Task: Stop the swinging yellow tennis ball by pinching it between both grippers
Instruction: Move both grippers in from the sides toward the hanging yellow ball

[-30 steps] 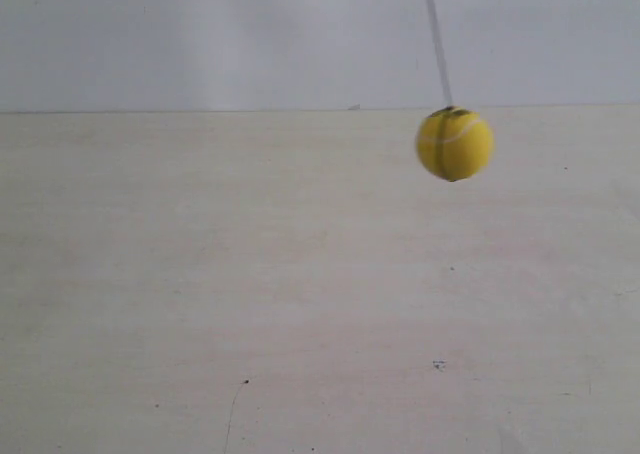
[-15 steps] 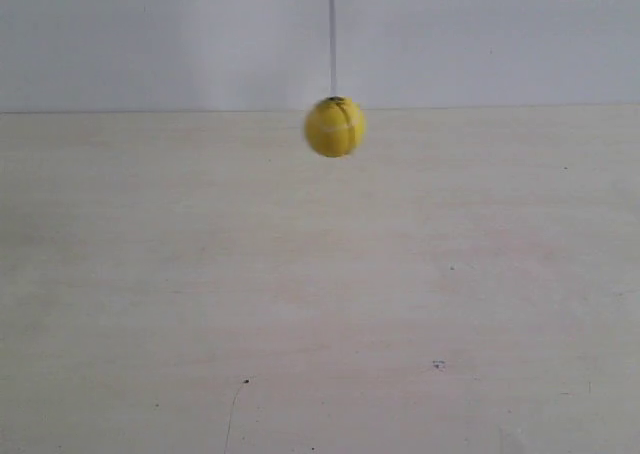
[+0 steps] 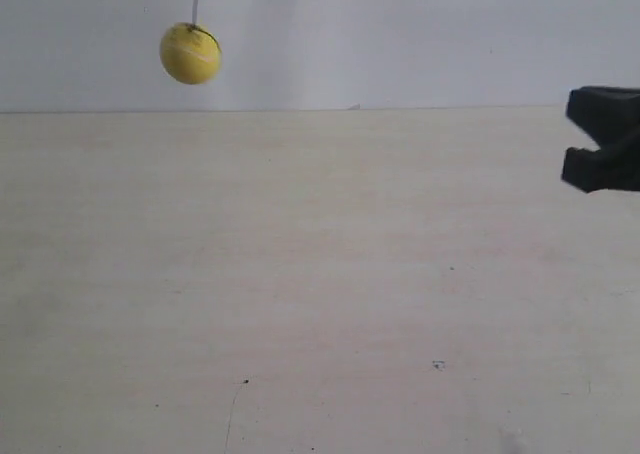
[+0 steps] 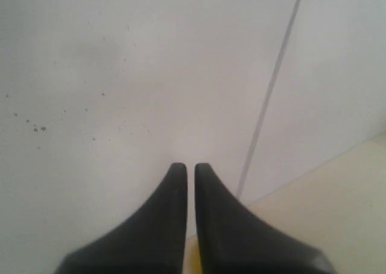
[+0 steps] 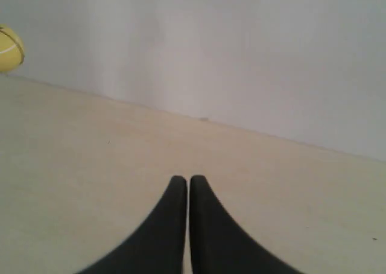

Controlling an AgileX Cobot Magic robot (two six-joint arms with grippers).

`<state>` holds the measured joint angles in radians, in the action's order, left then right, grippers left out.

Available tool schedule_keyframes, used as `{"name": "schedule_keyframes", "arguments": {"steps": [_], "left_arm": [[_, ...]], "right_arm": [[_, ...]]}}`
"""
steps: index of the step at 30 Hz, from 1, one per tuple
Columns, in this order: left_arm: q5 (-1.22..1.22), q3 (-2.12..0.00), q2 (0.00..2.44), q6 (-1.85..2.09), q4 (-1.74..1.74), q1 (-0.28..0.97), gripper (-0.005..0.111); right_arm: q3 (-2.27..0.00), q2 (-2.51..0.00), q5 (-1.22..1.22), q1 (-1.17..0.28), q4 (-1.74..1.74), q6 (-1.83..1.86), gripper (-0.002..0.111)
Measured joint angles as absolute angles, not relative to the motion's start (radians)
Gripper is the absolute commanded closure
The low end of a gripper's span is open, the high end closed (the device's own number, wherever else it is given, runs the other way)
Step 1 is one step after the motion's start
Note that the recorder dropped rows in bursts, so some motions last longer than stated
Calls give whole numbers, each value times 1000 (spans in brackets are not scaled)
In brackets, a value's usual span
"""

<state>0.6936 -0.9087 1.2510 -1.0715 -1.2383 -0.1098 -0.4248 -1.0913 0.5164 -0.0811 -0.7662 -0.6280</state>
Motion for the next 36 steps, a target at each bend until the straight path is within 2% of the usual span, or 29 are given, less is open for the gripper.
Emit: {"name": "schedule_keyframes", "arguments": {"steps": [4,7,12,17,23,36], "left_arm": [[703,-924,1337,-1061,-1246,-110,102],[789,-925,1415,-1050,-1290,-110,102],[953,-926,1571,-1042,-1419,-110,102],[1016,-926,1674,-1009,-1466,-110,102],[1081,-926,1768,-895,-1463,-90,102],[1082,-928,1776,-844,-1441,-74,102]], "right_arm": [[-426,-1277,660,-81,-777,-515,108],[-430,-1431,781,-81,-659,-334,108],[-560,-1613,763,-81,-618,-223,108],[-627,-1689,765,-81,-696,-249,108],[-711,-1702,874,-81,-957,-444,108],[-806,-1775,904,-81,-1059,-535,108]]}}
